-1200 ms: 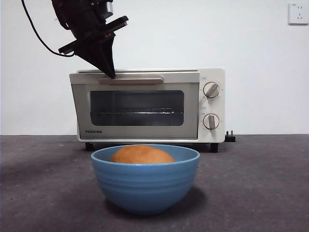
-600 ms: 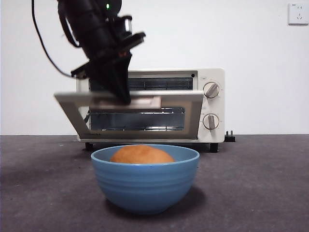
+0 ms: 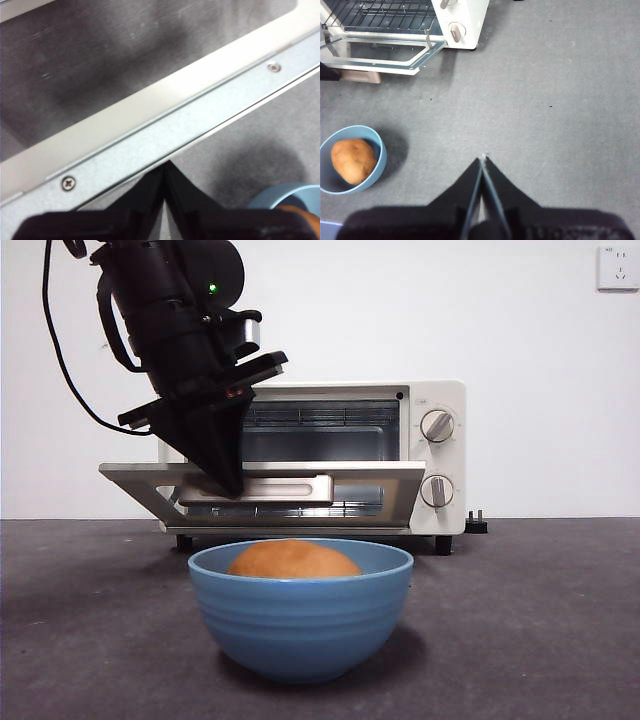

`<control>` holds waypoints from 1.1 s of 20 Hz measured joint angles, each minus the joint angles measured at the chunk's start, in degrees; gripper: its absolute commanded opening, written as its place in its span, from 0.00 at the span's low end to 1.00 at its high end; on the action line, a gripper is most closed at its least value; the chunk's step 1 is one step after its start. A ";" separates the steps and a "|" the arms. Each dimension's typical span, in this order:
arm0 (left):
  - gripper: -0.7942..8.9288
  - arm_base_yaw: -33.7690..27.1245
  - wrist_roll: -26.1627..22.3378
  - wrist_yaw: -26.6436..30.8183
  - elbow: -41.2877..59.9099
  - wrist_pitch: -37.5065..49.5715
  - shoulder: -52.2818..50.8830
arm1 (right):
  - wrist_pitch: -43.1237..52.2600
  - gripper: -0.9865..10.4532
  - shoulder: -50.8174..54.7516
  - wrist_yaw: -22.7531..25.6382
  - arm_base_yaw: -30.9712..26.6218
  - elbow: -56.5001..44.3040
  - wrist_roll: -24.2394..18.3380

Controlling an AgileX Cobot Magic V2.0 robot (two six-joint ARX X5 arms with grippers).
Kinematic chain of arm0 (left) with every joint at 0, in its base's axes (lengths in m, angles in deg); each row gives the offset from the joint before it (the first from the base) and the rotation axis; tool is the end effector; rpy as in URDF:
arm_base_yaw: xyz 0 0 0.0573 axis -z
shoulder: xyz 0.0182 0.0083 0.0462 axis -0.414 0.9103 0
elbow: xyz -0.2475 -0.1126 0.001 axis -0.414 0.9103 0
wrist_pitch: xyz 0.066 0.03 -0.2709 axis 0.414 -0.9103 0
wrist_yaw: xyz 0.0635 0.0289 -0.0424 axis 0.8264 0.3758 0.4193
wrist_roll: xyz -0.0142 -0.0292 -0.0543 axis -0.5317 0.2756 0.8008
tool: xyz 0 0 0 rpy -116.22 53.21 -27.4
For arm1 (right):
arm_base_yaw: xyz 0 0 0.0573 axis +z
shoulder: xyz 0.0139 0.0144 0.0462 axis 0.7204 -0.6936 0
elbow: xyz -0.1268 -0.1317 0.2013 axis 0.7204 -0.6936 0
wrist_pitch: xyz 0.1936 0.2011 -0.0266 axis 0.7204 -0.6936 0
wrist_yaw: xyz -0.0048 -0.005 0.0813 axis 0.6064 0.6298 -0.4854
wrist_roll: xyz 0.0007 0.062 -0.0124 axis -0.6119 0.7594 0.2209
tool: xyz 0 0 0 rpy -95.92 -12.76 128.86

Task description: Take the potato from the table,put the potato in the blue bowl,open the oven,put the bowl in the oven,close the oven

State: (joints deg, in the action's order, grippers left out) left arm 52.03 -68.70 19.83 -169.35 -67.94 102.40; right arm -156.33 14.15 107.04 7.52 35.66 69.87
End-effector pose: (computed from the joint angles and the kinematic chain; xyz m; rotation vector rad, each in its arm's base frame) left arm 0.3534 -0.1917 0.2277 0.1672 1.1647 -0.5334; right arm 0.0587 0.0407 0.3751 0.0299 0.6602 0.1717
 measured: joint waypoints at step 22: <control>0.08 0.72 -3.74 0.59 3.19 -5.20 -0.85 | -0.11 0.08 0.00 -1.92 0.00 0.00 0.04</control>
State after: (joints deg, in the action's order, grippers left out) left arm 52.75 -72.44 20.42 -166.16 -73.14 101.54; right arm -156.44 14.15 105.12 7.52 35.66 69.92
